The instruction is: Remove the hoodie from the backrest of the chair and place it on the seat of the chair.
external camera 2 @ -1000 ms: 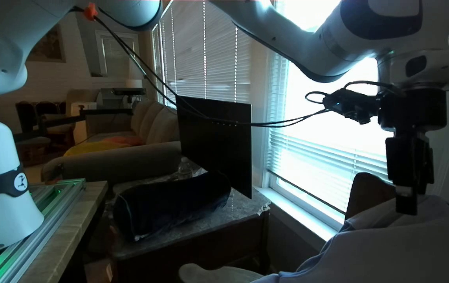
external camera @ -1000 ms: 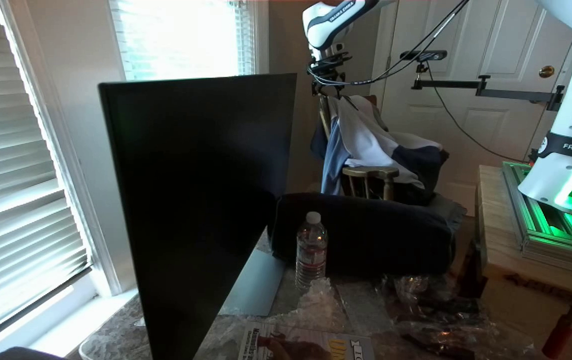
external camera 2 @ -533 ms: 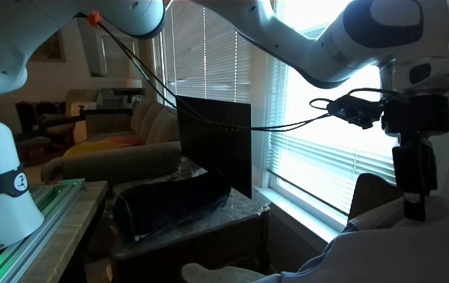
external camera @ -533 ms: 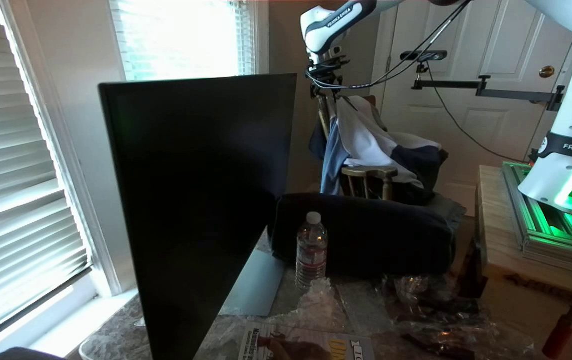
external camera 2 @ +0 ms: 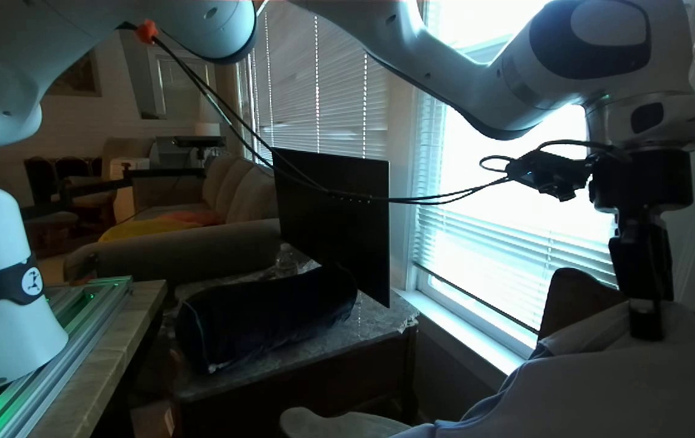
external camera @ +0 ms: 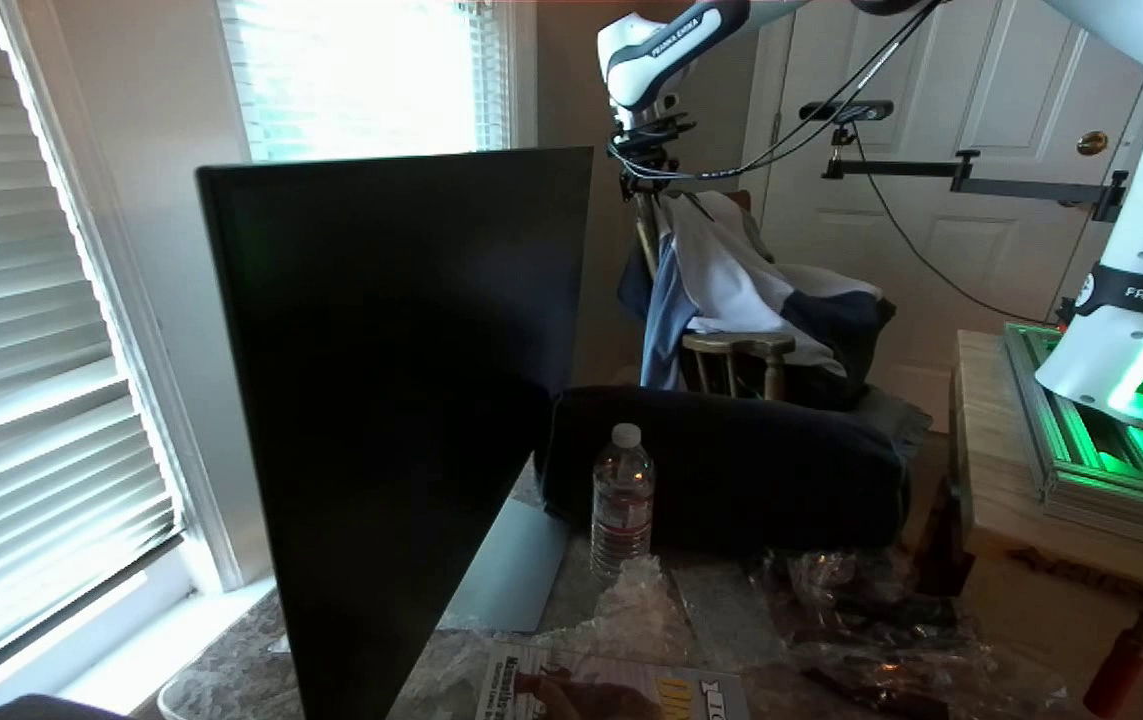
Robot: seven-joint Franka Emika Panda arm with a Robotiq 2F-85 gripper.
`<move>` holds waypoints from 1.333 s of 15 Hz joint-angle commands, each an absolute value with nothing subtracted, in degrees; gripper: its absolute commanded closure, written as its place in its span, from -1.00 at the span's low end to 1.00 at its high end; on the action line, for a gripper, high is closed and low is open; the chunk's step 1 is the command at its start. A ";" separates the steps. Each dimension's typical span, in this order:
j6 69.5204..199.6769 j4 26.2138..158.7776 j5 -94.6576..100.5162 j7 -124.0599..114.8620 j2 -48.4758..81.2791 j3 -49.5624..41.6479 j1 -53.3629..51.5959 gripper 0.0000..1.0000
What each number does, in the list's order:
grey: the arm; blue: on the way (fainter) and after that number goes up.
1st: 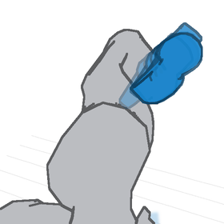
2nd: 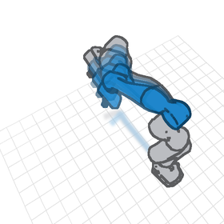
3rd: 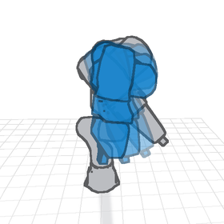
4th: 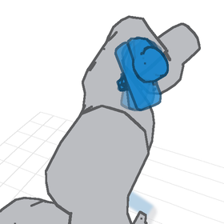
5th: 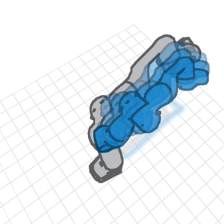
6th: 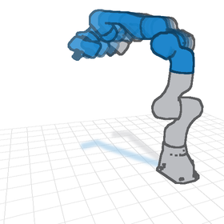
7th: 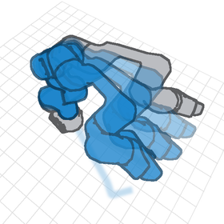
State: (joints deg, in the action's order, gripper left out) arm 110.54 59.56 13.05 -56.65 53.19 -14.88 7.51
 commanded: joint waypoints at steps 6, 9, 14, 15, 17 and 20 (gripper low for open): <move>110.92 60.54 11.21 -55.20 49.43 -13.08 7.58 1.00; 110.82 60.85 10.84 -55.06 47.31 -12.29 7.81 1.00; 105.90 60.44 9.27 -52.05 45.23 -9.67 8.84 1.00; 104.54 60.60 8.98 -51.13 44.97 -9.36 9.05 1.00; 98.17 60.42 7.12 -47.23 43.87 -7.94 10.13 0.46; 89.43 59.53 7.52 -46.98 42.44 -8.81 10.30 0.07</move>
